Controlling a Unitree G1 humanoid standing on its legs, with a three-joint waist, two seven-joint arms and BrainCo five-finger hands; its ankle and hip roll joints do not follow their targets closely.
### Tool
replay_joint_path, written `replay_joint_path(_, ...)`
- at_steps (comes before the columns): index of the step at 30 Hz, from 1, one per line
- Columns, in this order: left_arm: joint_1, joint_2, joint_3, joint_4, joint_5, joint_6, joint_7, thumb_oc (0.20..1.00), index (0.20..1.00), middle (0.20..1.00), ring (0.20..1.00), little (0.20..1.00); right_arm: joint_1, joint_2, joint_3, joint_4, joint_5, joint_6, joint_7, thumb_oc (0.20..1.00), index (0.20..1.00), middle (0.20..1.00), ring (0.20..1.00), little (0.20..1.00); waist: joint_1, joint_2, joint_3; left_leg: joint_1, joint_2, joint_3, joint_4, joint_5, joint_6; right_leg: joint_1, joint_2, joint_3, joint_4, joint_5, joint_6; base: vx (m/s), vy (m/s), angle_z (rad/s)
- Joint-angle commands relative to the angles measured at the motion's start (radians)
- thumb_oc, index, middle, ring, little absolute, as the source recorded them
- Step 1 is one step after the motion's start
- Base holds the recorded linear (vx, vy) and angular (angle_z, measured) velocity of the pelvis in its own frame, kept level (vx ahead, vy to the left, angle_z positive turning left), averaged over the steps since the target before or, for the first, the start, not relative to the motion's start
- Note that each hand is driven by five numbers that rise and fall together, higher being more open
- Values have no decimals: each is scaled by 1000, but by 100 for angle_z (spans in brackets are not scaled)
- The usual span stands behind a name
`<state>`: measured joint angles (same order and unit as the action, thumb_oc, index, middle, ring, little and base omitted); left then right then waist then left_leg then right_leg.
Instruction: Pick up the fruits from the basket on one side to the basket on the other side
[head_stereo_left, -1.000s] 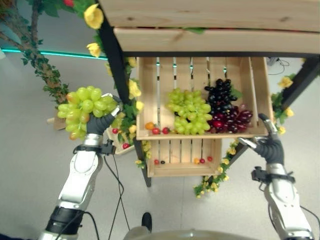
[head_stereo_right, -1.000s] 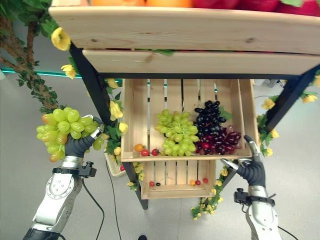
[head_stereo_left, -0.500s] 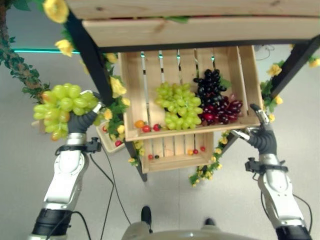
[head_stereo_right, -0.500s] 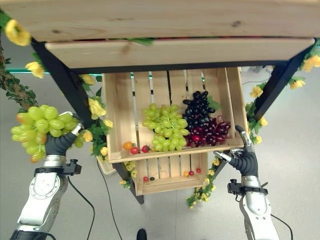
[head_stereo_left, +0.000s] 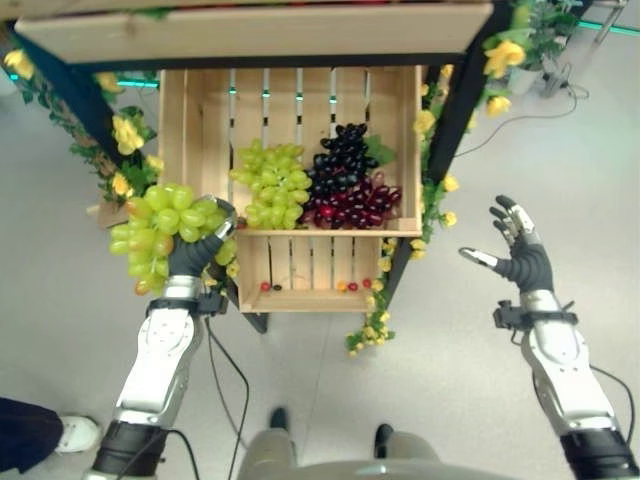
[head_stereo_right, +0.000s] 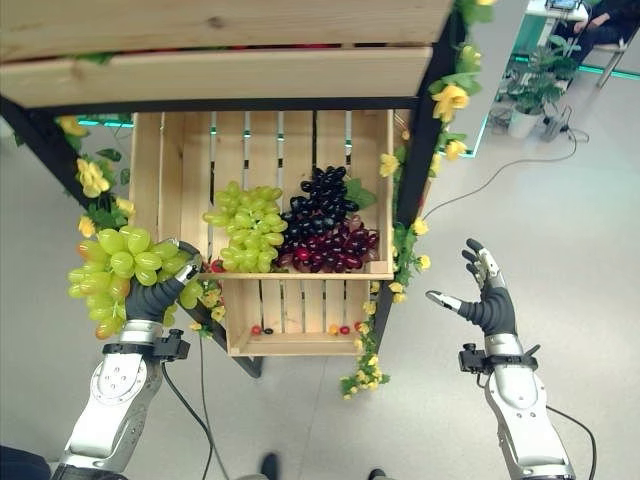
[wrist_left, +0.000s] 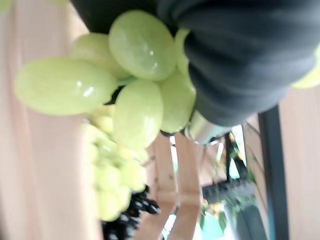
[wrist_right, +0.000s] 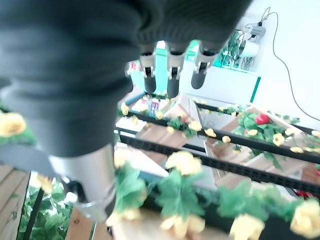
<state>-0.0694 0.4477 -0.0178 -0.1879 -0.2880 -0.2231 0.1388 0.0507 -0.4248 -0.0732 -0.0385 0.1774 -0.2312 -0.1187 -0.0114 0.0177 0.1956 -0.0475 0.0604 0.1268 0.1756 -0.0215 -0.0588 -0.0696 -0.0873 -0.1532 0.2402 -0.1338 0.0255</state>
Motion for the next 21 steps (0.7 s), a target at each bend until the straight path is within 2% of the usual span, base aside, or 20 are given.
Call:
replay_joint_path(1, -88, 60, 17, -62, 37, -56, 9, 200, 200, 200, 200, 200, -64, -28, -4, -31, 1, -42, -10, 1000, 1000, 1000, 1000, 1000, -2, -41, -22, -74, 12, -40, 73, 11, -22, 117, -18, -28, -215, 87, 71, 72, -91, -2)
replay_joint_path(2, -91, 65, 17, -67, 38, -51, 4, 200, 200, 200, 200, 200, -61, -24, -5, -24, 3, -42, -8, 1000, 1000, 1000, 1000, 1000, 0, -37, -26, -59, -9, -77, 36, 12, -20, 122, -9, -28, -215, 84, 67, 69, -73, 7)
replay_joint_path(5, -95, 65, 4, -70, 41, -48, -2, 200, 200, 200, 200, 200, -34, -15, -21, -28, -4, -39, -9, 1000, 1000, 1000, 1000, 1000, -16, -33, -36, -21, 22, -57, -40, 44, -35, 142, -5, -54, -235, 83, 70, 76, -40, 21)
replay_joint_path(7, -100, 65, -1, -69, 39, -47, 1, 200, 200, 200, 200, 200, -29, -13, -23, -26, -6, -39, -12, 1000, 1000, 1000, 1000, 1000, -17, -30, -43, -3, 18, -80, -69, 52, -41, 150, -1, -61, -240, 81, 68, 67, -11, 30)
replay_joint_path(14, -98, 73, -15, -60, 29, -37, -7, 200, 200, 200, 200, 200, -11, -13, -21, -25, -16, -36, 0, 1000, 1000, 1000, 1000, 1000, -27, -18, -63, 47, 24, -71, -103, 46, -41, 181, 4, -71, -258, 77, 67, 57, 16, 6)
replay_joint_path(17, -124, 89, -47, 21, -14, -16, -29, 200, 200, 200, 200, 200, -16, -20, -13, -20, -17, -29, 6, 1000, 1000, 1000, 1000, 1000, -38, -11, -70, 69, 24, -63, -121, 41, -39, 193, 3, -65, -270, 80, 71, 45, 38, -2)
replay_joint_path(21, -181, 143, -59, 119, 30, 7, -24, 200, 200, 200, 200, 200, -23, -30, -7, -11, -18, -22, 12, 1000, 1000, 1000, 1000, 1000, -50, -7, -71, 80, 24, -56, -133, 38, -37, 193, 2, -56, -276, 84, 77, 42, 42, -3)
